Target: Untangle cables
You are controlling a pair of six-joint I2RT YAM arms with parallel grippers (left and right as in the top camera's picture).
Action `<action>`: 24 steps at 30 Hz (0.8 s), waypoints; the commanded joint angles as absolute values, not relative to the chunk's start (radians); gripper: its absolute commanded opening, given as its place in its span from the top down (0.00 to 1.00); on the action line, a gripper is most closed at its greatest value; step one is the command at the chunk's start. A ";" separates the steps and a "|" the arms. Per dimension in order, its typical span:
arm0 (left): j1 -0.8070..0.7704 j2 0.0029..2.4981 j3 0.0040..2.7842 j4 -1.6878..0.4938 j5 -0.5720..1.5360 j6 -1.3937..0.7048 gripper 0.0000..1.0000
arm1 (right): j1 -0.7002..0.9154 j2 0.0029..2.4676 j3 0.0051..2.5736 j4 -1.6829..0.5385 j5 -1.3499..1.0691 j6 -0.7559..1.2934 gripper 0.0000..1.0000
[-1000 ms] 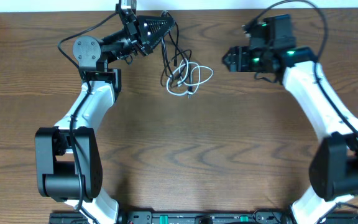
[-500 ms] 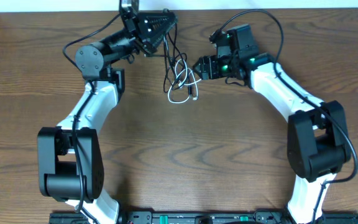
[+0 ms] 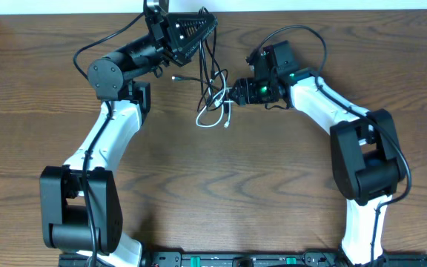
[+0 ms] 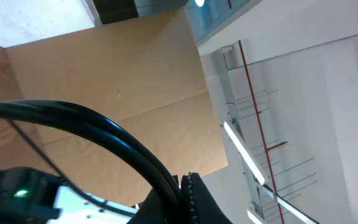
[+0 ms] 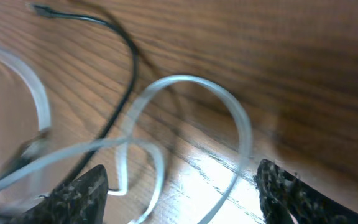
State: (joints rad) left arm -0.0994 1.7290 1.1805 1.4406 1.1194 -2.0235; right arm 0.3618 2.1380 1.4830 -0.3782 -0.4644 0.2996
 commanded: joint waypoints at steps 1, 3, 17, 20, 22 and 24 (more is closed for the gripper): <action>-0.102 1.696 1.198 1.453 1.106 -2.087 0.93 | 0.381 2.162 1.484 -0.386 -0.478 0.363 0.30; -0.102 1.694 1.198 1.453 1.106 -2.087 0.93 | 0.385 2.162 1.484 -0.399 -0.478 0.375 0.33; -0.102 1.688 1.198 1.425 1.103 -2.084 0.93 | 0.426 2.168 1.483 -0.556 -0.543 0.464 0.83; -0.101 1.688 1.198 1.375 1.107 -2.040 0.93 | 0.402 2.168 1.483 -0.694 -0.585 0.458 0.99; -0.101 1.688 1.198 1.341 1.112 -2.005 0.93 | 0.387 2.167 1.483 -0.746 -0.602 0.421 0.99; -0.102 1.688 1.198 1.297 1.116 -1.959 0.93 | 0.368 2.164 1.483 -0.791 -0.617 0.373 0.99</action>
